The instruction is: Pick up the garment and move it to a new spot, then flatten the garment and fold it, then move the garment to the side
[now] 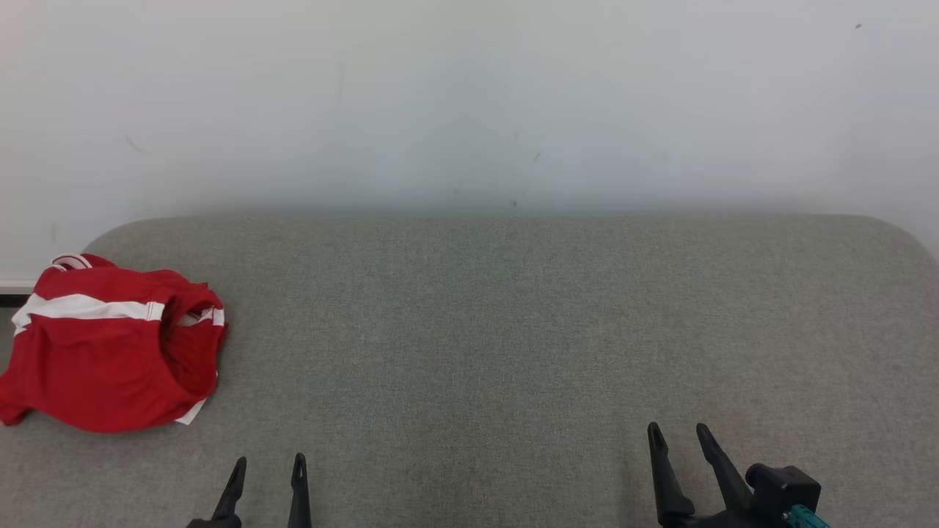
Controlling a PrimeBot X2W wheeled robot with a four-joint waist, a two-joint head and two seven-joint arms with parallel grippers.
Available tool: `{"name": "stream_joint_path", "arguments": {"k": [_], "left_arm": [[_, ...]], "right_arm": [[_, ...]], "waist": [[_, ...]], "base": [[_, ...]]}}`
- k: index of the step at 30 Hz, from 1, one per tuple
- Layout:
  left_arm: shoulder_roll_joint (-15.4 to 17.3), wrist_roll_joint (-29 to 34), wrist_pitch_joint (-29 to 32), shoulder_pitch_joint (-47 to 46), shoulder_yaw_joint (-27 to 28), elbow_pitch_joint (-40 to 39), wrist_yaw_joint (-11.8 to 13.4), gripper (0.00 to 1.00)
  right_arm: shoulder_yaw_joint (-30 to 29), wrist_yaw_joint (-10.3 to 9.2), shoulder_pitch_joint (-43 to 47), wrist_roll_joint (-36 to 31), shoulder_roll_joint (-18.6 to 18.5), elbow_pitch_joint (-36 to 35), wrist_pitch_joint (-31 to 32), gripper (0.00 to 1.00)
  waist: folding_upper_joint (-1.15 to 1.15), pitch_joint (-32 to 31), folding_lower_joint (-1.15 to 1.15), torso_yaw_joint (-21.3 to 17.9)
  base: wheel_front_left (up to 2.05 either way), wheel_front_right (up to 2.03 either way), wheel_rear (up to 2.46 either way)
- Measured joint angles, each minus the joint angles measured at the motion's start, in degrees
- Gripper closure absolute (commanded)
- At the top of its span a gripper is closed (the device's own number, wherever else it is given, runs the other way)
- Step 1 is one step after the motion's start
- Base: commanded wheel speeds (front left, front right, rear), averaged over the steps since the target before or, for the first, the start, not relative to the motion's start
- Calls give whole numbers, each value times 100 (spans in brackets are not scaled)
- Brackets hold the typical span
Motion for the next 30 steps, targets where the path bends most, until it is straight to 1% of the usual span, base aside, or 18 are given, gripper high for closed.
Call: {"name": "stream_joint_path", "arguments": {"k": [4,19,25,30], "left_arm": [[1,91,-46,-3,-3,36,11,0],[1,33,-46,-10,-26,115,48,0],[0,14,-46,-12,-15,115,70,0],[1,19,-46,-14,42,118,70,0]], "right_arm": [[8,0,1,-152,0,-5,-45,0],[41,0,3,-141,-1,12,-46,0],[33,0,16,-132,-1,19,-51,0],[41,0,36,-122,-1,44,-55,0]], "waist": [[0,0,0,-2],[0,0,0,7],[0,4,0,56],[0,-1,0,188]], "base": [[0,0,0],[0,0,0],[0,0,0],[0,0,0]]}}
